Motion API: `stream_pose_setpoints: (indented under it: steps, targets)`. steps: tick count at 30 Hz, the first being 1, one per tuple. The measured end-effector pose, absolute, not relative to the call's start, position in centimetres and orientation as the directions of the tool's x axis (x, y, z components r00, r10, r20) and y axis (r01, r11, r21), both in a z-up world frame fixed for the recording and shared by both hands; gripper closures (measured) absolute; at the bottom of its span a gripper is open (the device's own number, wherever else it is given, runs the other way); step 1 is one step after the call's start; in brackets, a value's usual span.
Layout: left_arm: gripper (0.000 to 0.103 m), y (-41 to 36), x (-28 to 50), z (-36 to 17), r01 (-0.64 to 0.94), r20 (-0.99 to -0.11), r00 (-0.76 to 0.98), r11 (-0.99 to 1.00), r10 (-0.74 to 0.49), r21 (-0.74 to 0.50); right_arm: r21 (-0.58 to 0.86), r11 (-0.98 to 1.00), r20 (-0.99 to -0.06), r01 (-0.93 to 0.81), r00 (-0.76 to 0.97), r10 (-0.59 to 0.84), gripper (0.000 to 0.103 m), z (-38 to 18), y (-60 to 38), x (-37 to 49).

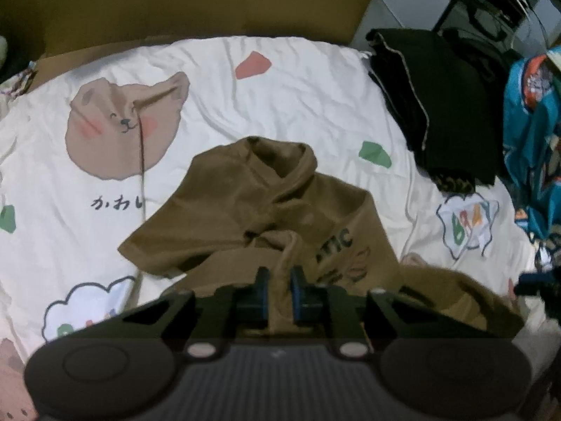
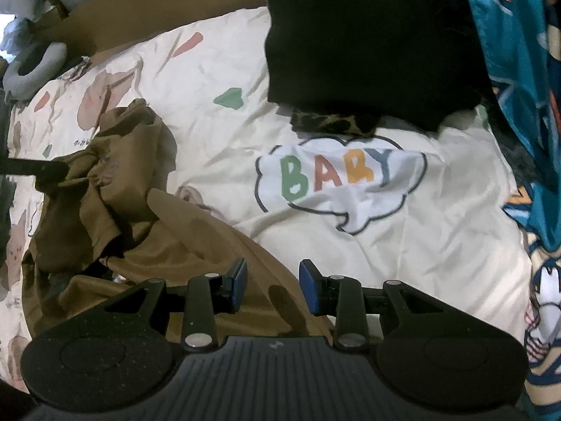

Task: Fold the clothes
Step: 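Grasp the brown shirt with the left gripper and drag it across the bedsheet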

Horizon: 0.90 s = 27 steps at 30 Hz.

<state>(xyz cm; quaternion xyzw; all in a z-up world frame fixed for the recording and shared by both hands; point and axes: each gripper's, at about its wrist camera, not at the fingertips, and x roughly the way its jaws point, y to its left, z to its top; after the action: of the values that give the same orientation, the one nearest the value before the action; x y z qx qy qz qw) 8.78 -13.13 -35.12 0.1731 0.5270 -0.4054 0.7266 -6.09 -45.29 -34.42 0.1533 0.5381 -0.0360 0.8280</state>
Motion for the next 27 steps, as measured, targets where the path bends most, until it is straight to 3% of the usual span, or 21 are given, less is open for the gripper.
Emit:
stream_pose_setpoints:
  steps: [27]
  targets:
    - [0.094, -0.3, 12.8, -28.8, 0.748, -0.913, 0.269, 0.664, -0.307, -0.002, 0.206, 0.978, -0.853, -0.033, 0.483, 0.196, 0.063, -33.0, -39.3, 4.8]
